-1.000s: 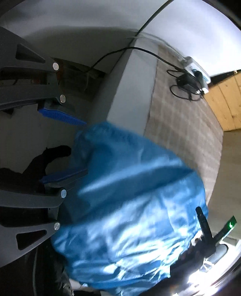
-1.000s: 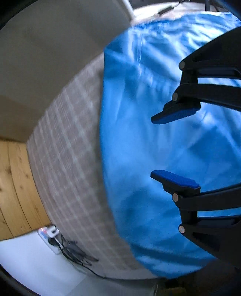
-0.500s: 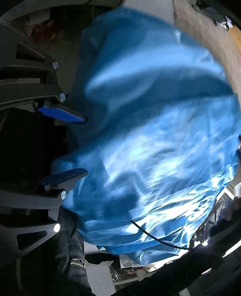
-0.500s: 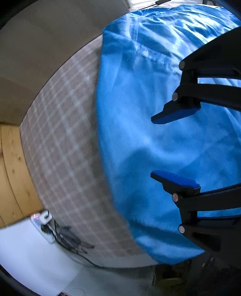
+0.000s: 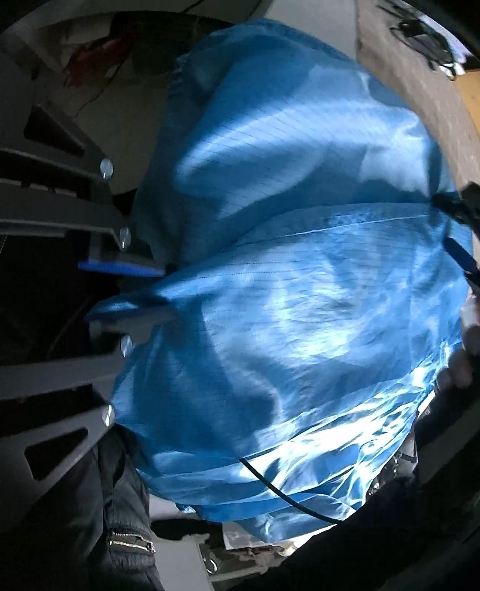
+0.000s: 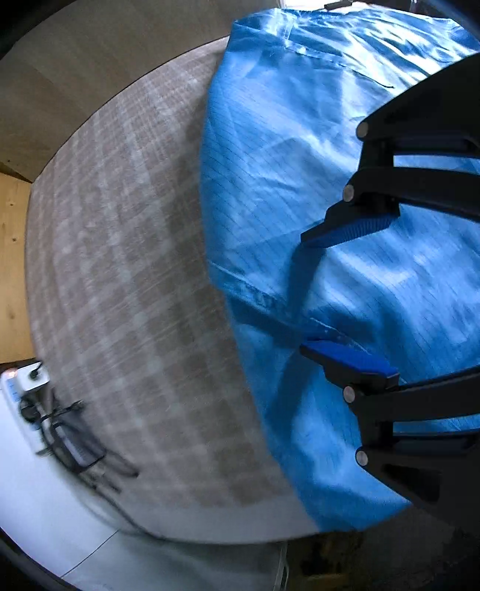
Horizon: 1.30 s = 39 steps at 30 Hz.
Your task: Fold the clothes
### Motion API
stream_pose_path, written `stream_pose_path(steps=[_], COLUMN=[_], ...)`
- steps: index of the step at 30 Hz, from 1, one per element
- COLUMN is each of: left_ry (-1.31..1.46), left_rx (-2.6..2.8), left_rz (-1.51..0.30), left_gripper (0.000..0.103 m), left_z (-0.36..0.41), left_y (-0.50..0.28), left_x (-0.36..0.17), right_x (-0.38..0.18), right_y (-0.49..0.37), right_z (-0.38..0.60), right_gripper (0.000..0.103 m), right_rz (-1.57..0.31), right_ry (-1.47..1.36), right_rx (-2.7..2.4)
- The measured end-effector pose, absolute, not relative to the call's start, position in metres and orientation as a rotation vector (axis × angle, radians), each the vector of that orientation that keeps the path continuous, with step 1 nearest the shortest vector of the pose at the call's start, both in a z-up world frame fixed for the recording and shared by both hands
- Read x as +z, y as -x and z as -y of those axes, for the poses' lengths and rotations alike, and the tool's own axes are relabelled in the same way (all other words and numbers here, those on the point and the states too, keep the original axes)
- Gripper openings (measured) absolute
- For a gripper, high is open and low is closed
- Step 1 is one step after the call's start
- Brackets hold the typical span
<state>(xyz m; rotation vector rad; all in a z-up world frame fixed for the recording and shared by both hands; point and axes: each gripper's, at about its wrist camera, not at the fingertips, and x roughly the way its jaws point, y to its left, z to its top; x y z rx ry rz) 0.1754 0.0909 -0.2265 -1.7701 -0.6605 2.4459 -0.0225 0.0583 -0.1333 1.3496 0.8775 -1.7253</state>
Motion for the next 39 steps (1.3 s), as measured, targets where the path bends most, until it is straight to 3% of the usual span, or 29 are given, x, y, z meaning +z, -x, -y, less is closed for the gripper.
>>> stream_pose_path(steps=[1, 4, 7, 14, 24, 25, 27, 28, 29, 39], left_ry=[1.772, 1.777, 1.798, 1.869, 1.912, 1.904, 1.897, 1.901, 1.901, 1.862], left_rx=[2.457, 2.490, 2.547, 2.651, 2.692, 2.689, 2.672, 2.665, 2.658, 2.526], left_rz=[0.643, 0.617, 0.532, 0.321, 0.247, 0.269, 0.317, 0.337, 0.357, 0.561], left_gripper=[0.008, 0.005, 0.004, 0.002, 0.002, 0.004, 0.022, 0.042, 0.048, 0.053], left_z=[-0.090, -0.087, -0.079, -0.048, -0.023, -0.022, -0.020, -0.019, -0.019, -0.042], left_y=[-0.176, -0.178, -0.181, -0.187, -0.182, -0.182, -0.182, -0.182, -0.182, -0.180], left_x=[-0.224, -0.217, -0.207, -0.184, -0.180, -0.181, -0.183, -0.185, -0.187, -0.216], right_x=[-0.134, -0.132, -0.127, -0.112, -0.106, -0.106, -0.108, -0.109, -0.110, -0.110], right_y=[0.024, 0.029, 0.033, 0.041, 0.056, 0.057, 0.059, 0.060, 0.061, 0.064], right_z=[-0.060, -0.067, -0.072, -0.071, -0.062, -0.063, -0.065, -0.066, -0.068, -0.077], right_gripper=[0.035, 0.010, 0.005, 0.004, 0.003, 0.003, 0.003, 0.003, 0.003, 0.003], right_rz=[-0.859, -0.808, -0.760, -0.646, -0.587, -0.588, -0.590, -0.591, -0.592, -0.597], right_ry=[-1.356, -1.374, -1.369, -1.370, -1.384, -1.387, -1.392, -1.394, -1.397, -1.401], right_rx=[-1.724, -1.711, -1.712, -1.735, -1.773, -1.778, -1.789, -1.794, -1.800, -1.815])
